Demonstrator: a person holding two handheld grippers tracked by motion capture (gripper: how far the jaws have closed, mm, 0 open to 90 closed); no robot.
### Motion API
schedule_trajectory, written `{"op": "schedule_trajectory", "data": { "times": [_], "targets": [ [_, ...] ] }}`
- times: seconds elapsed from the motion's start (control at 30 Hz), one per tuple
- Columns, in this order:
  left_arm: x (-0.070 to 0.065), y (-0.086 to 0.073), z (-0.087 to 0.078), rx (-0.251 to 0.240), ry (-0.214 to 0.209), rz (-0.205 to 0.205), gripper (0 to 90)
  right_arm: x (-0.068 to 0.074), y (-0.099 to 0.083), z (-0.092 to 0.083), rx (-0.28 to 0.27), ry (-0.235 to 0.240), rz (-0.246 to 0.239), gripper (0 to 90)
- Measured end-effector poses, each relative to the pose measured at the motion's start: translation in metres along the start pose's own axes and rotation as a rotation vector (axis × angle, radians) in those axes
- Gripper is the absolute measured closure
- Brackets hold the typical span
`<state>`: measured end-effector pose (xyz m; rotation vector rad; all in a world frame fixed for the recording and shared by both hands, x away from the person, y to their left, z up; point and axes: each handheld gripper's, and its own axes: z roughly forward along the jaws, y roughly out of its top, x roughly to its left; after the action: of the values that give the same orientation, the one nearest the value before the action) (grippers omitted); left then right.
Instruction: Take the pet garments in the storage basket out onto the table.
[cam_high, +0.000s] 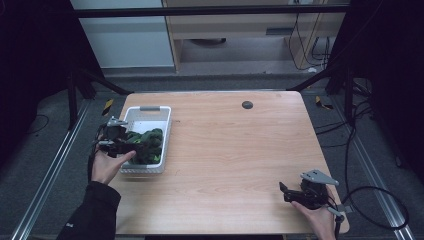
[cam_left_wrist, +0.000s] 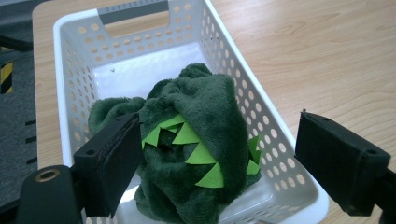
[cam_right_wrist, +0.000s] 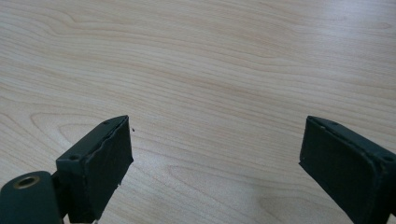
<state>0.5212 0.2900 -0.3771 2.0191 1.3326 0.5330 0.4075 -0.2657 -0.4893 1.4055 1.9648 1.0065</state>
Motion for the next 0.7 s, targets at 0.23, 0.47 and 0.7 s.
{"op": "schedule_trajectory", "data": {
  "times": [0.23, 0.47, 0.7],
  "targets": [
    [0.003, 0.004, 0.010, 0.050, 0.016, 0.012, 14.6, 0.000, 0.000, 0.001, 0.005, 0.005, -0.003, 9.2],
    [0.006, 0.008, 0.018, 0.089, 0.022, 0.012, 15.6, 0.000, 0.000, 0.001, 0.009, 0.008, 0.000, 9.2],
    [0.007, 0.008, 0.028, 0.132, 0.031, 0.013, 16.1, 0.000, -0.001, 0.002, 0.014, 0.011, 0.001, 8.9]
  ]
}}
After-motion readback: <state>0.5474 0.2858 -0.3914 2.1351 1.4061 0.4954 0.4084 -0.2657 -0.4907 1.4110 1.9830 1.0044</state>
